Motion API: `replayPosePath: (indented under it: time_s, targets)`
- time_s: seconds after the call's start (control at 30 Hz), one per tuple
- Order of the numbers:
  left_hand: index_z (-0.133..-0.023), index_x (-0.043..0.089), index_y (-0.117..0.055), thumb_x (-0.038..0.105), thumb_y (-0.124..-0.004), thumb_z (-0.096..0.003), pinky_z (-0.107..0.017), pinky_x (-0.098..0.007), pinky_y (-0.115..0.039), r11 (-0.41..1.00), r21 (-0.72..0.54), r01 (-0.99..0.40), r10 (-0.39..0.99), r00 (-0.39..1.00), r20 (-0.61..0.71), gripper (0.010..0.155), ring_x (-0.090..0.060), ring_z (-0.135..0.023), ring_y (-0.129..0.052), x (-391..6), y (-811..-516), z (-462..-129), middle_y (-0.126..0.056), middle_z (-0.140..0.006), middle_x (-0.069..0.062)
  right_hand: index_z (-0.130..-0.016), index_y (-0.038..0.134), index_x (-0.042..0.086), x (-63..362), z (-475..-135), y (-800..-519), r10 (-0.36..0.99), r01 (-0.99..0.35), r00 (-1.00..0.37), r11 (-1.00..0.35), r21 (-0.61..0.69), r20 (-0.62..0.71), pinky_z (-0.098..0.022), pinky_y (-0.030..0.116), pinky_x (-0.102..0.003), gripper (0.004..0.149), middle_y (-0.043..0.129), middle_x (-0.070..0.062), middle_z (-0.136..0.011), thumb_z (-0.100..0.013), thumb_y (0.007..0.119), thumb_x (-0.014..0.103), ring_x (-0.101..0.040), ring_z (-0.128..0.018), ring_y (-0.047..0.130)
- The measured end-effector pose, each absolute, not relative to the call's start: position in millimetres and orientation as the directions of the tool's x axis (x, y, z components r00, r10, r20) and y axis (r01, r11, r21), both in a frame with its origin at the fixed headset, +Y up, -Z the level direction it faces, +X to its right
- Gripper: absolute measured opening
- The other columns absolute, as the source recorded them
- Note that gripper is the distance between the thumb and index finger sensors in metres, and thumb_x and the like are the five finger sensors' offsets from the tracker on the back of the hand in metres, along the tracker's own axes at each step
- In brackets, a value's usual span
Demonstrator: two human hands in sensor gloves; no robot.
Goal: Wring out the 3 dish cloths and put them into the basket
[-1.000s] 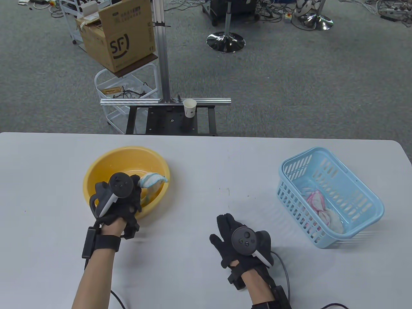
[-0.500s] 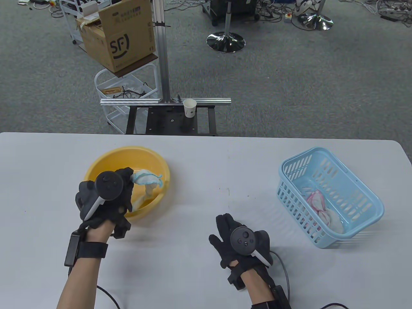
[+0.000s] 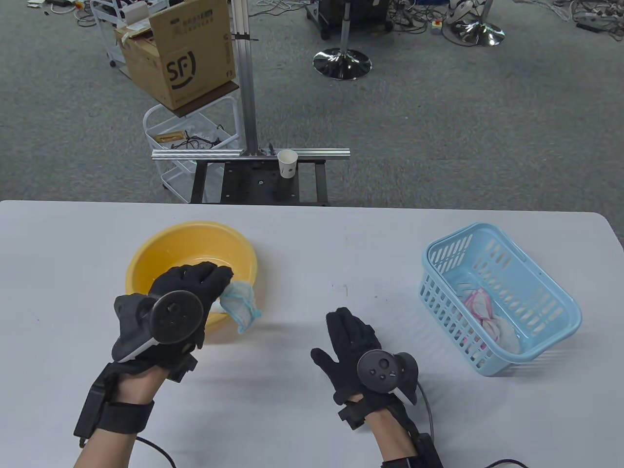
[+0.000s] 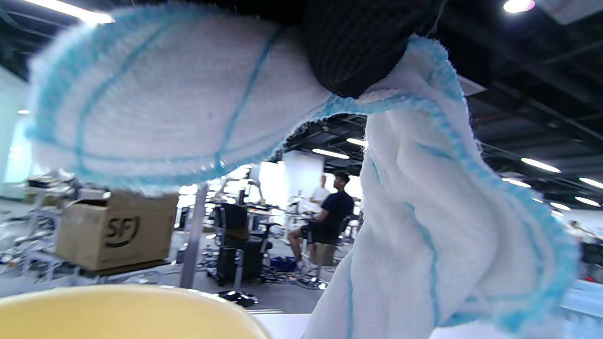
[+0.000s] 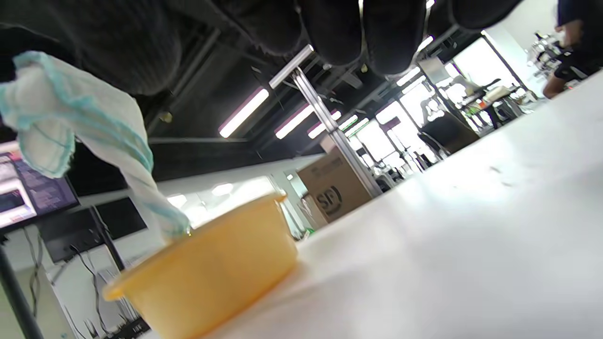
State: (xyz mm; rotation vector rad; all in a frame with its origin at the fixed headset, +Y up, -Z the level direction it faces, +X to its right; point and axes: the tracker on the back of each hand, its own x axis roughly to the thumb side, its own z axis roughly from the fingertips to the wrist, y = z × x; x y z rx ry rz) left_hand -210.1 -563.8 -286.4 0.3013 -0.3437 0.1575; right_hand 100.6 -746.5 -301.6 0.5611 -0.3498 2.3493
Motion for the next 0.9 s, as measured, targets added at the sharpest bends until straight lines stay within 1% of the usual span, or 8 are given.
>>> replayPosePath:
  time_s: [0.2, 0.37, 0.43, 0.53, 0.6, 0.67, 0.77, 0.9]
  targets:
    - [-0.093, 0.036, -0.082, 0.023, -0.085, -0.0482, -0.073, -0.054, -0.067, 0.955, 0.267, -0.130, -0.016, 0.876, 0.483, 0.047, -0.025, -0.087, -0.088, -164, -564, -265, -0.077, -0.098, 0.005, -0.108, 0.041, 0.026, 92, -295, -736, 0.638, -0.814, -0.510, -0.574, -0.085, 0.576, -0.068, 0.049, -0.072, 0.079, 0.046, -0.017, -0.114, -0.047, 0.070, 0.067, -0.050, -0.100, 0.057]
    - [-0.092, 0.035, -0.084, 0.021, -0.085, -0.0480, -0.074, -0.054, -0.066, 0.968, 0.246, -0.046, -0.105, 0.818, 0.566, 0.046, -0.026, -0.088, -0.087, -126, -575, -254, -0.077, -0.098, 0.005, -0.109, 0.035, 0.031, 82, -291, -730, 0.761, -0.899, -0.330, -0.433, 0.059, 0.559, -0.069, 0.046, -0.072, 0.085, 0.044, -0.011, -0.116, -0.045, 0.077, 0.068, -0.050, -0.102, 0.052]
    - [-0.091, 0.035, -0.085, 0.021, -0.085, -0.0478, -0.074, -0.054, -0.066, 0.965, 0.260, -0.037, -0.127, 0.801, 0.585, 0.046, -0.025, -0.088, -0.087, -116, -577, -251, -0.076, -0.099, 0.005, -0.109, 0.038, 0.027, 75, -288, -729, 0.790, -0.897, -0.287, -0.420, 0.137, 0.541, -0.069, 0.049, -0.072, 0.090, 0.051, -0.012, -0.114, -0.043, 0.084, 0.067, -0.050, -0.101, 0.055]
    - [-0.091, 0.035, -0.086, 0.020, -0.085, -0.0478, -0.074, -0.054, -0.065, 0.960, 0.277, -0.033, -0.146, 0.787, 0.600, 0.046, -0.025, -0.088, -0.087, -106, -578, -248, -0.076, -0.099, 0.005, -0.106, 0.052, 0.020, 69, -286, -726, 0.784, -0.884, -0.296, -0.441, 0.154, 0.545, -0.067, 0.057, -0.070, 0.085, 0.075, -0.015, -0.101, -0.042, 0.091, 0.059, -0.047, -0.093, 0.072]
    - [-0.091, 0.035, -0.086, 0.020, -0.085, -0.0477, -0.074, -0.054, -0.065, 0.956, 0.292, -0.041, -0.153, 0.776, 0.611, 0.046, -0.026, -0.088, -0.087, -103, -577, -244, -0.076, -0.099, 0.006, -0.098, 0.071, 0.015, 69, -285, -721, 0.769, -0.889, -0.322, -0.447, 0.104, 0.553, -0.064, 0.066, -0.065, 0.068, 0.095, -0.012, -0.082, -0.045, 0.093, 0.050, -0.042, -0.080, 0.090]
    - [-0.091, 0.034, -0.086, 0.020, -0.086, -0.0476, -0.074, -0.054, -0.065, 0.948, 0.315, -0.044, -0.165, 0.778, 0.607, 0.046, -0.025, -0.088, -0.087, -104, -576, -240, -0.076, -0.099, 0.005, -0.089, 0.083, 0.013, 74, -285, -718, 0.756, -0.901, -0.357, -0.434, 0.013, 0.548, -0.060, 0.072, -0.062, 0.051, 0.103, -0.011, -0.067, -0.047, 0.092, 0.039, -0.039, -0.067, 0.098]
    - [-0.093, 0.033, -0.085, 0.021, -0.087, -0.0469, -0.074, -0.053, -0.067, 0.933, 0.359, -0.033, -0.194, 0.794, 0.576, 0.048, -0.025, -0.086, -0.088, -107, -579, -236, -0.077, -0.097, 0.005, -0.086, 0.085, 0.010, 89, -286, -716, 0.733, -0.880, -0.460, -0.451, -0.149, 0.501, -0.055, 0.077, -0.060, 0.049, 0.106, -0.008, -0.058, -0.047, 0.091, 0.039, -0.035, -0.058, 0.103]
    - [-0.095, 0.031, -0.082, 0.024, -0.091, -0.0452, -0.071, -0.053, -0.070, 0.919, 0.388, -0.067, -0.160, 0.837, 0.523, 0.051, -0.024, -0.080, -0.092, -112, -595, -236, -0.082, -0.093, 0.003, -0.084, 0.086, 0.007, 105, -286, -717, 0.769, -0.867, -0.495, -0.408, -0.284, 0.405, -0.053, 0.078, -0.060, 0.054, 0.107, -0.009, -0.054, -0.048, 0.088, 0.046, -0.036, -0.054, 0.104]
